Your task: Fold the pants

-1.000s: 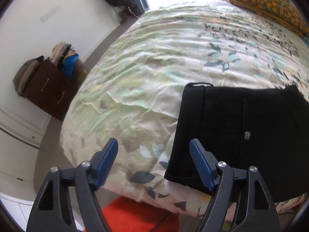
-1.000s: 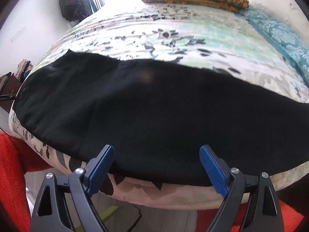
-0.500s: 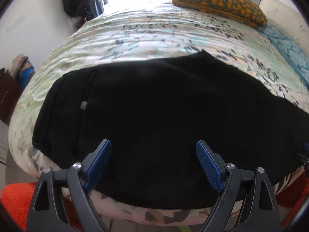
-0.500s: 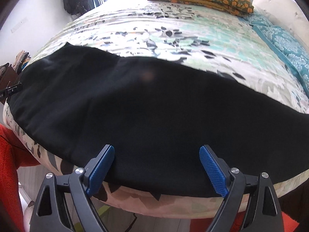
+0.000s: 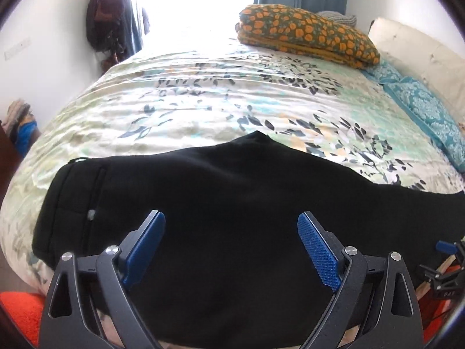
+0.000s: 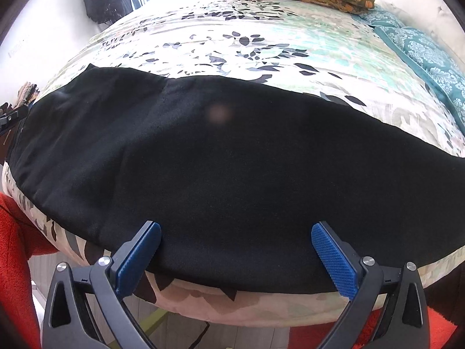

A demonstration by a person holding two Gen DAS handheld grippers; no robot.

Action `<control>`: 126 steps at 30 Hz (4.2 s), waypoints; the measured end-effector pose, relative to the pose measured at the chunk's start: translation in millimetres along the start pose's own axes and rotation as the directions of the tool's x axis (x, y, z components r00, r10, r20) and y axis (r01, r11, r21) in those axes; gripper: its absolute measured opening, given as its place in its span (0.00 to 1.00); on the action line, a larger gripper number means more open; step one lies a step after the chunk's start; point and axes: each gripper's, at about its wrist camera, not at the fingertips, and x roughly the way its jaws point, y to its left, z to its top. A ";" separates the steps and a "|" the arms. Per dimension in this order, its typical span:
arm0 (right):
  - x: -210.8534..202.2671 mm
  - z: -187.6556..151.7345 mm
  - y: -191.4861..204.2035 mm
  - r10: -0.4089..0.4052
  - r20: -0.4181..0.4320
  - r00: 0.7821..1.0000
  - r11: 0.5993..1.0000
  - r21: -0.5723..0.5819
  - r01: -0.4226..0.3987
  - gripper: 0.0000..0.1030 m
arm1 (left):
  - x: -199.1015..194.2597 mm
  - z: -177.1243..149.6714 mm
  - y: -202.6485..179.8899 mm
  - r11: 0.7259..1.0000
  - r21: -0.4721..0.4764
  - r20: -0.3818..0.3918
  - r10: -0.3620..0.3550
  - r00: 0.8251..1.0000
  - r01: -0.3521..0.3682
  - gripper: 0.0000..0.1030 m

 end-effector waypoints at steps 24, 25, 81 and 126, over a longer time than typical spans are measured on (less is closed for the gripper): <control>-15.8 184.7 78.5 0.316 0.070 0.946 0.929 -0.225 -0.294 1.00 | 29.0 -56.5 -38.7 0.980 0.184 -0.151 -0.050 0.987 0.078 0.92; -6.9 202.4 80.6 0.316 0.075 0.946 0.927 -0.235 -0.291 1.00 | 29.3 -56.9 -36.6 0.980 0.181 -0.151 -0.057 0.987 0.084 0.92; -9.7 3.6 -5.3 0.045 0.031 0.998 0.999 -0.020 -0.045 0.99 | 25.3 -63.6 -120.3 0.961 0.245 -0.193 -0.084 0.978 0.131 0.95; -10.4 -16.9 -64.4 -0.008 -0.013 1.000 0.982 0.188 0.011 1.00 | 19.4 -69.8 -142.7 0.954 0.253 -0.258 -0.092 0.962 0.160 0.98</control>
